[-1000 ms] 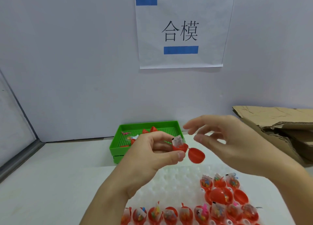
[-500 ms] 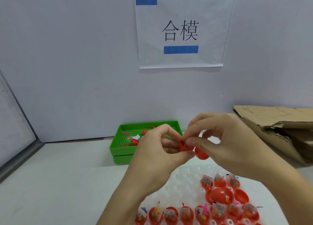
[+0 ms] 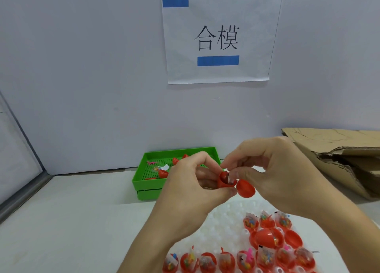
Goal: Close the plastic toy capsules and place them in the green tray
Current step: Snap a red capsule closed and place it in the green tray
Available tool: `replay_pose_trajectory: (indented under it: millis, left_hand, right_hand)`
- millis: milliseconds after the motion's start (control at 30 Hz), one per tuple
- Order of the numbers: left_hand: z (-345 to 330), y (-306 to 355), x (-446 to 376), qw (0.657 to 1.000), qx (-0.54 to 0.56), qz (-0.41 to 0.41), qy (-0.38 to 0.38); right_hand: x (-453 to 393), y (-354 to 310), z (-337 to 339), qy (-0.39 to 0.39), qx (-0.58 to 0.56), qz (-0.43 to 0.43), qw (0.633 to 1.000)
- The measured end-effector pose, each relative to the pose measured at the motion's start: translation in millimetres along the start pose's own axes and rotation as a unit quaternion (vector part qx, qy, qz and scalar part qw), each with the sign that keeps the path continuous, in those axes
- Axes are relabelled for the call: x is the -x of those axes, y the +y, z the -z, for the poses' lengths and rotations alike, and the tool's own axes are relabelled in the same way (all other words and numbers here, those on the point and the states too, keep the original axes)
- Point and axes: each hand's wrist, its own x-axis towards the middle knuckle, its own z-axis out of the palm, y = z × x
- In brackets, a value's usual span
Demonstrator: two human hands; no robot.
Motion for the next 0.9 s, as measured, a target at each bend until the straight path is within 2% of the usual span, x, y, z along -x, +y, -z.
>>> replay_pose_trajectory:
  millis: [133,433,900]
  left_hand:
    - [-0.8,0.5,0.0,1.0,-0.005,-0.007,-0.012]
    - [0.6,1.1,0.4,0.998,-0.004,-0.054,0.031]
    - [1.7,-0.7,-1.0,0.996,0.038,-0.066,0.036]
  right_hand:
    - [0.3,0.1,-0.4,0.013,-0.014,-0.006,1.0]
    - [-0.5,-2.5,-1.5,0.078,-0.043,0.015,0.996]
    - [-1.9,1.3,-9.9,0.113,-0.083,0.019,0.99]
